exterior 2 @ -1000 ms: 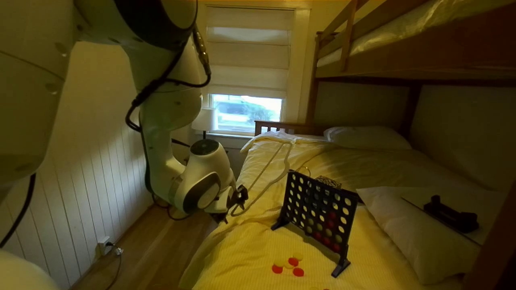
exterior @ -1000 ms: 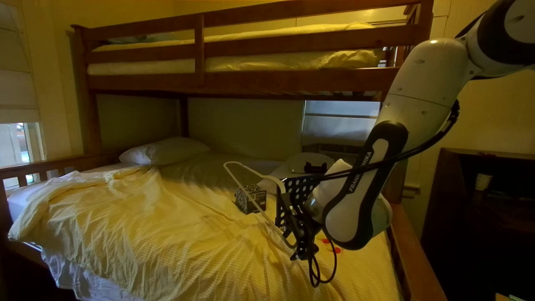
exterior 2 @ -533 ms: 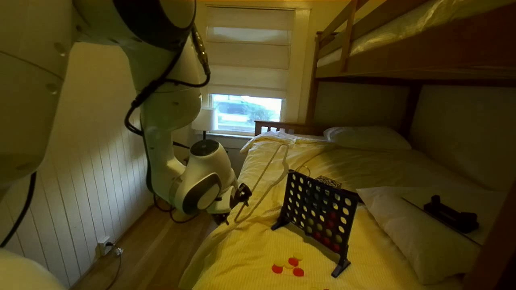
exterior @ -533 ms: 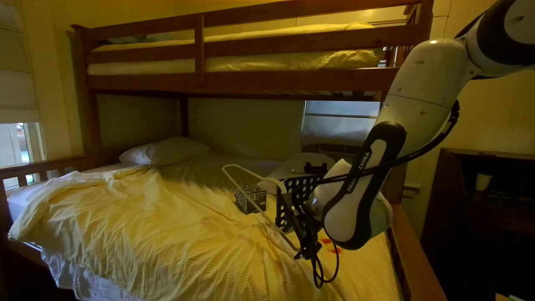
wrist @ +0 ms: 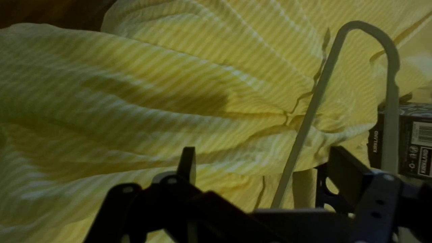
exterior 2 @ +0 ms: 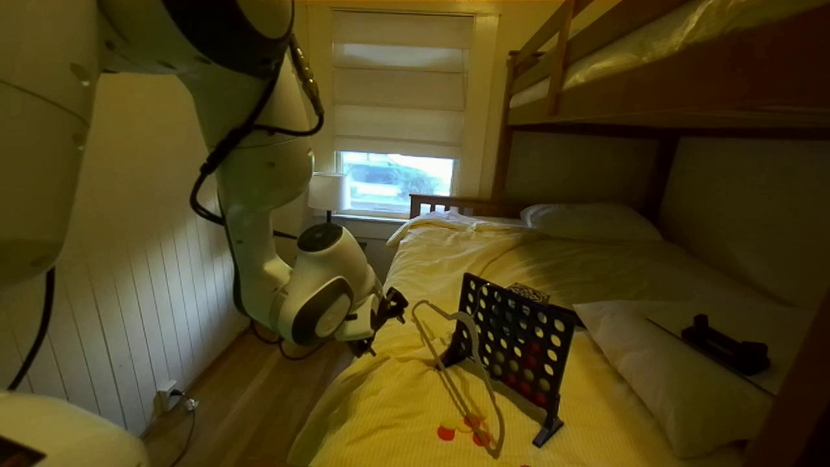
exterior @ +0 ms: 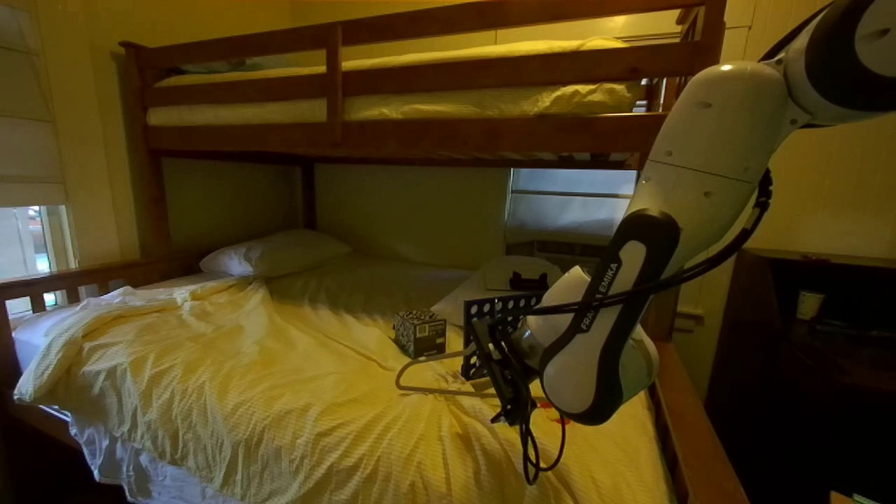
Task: Pick up the hang wire and put it on the black object
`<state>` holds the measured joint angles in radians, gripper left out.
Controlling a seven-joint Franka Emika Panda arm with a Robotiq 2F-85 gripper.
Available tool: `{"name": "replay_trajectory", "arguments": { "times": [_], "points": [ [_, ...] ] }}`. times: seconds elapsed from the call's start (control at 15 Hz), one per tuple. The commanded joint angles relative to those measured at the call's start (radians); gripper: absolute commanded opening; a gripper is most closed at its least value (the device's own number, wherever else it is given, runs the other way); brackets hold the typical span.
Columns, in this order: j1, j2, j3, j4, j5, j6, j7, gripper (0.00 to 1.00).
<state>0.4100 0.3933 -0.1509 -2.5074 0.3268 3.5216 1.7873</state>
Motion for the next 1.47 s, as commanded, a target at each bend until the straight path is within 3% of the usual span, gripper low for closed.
{"name": "replay_trajectory", "arguments": {
  "times": [0.0, 0.33, 0.6, 1.07, 1.2, 1.27, 1.4],
  "points": [
    [0.083, 0.011, -0.062, -0.002, 0.058, 0.037, -0.039, 1.0],
    [0.181, -0.004, -0.139, -0.022, 0.091, 0.061, -0.074, 1.0],
    [0.182, -0.041, -0.143, -0.057, 0.076, 0.125, -0.063, 1.0],
    [0.199, -0.129, -0.247, -0.156, 0.116, 0.125, -0.113, 1.0],
    [0.175, -0.165, -0.253, -0.184, 0.073, 0.165, -0.092, 1.0],
    [0.023, -0.195, -0.099, -0.185, 0.125, 0.209, -0.161, 1.0],
    [-0.087, -0.221, -0.002, -0.201, 0.066, 0.284, -0.111, 1.0]
  ]
}}
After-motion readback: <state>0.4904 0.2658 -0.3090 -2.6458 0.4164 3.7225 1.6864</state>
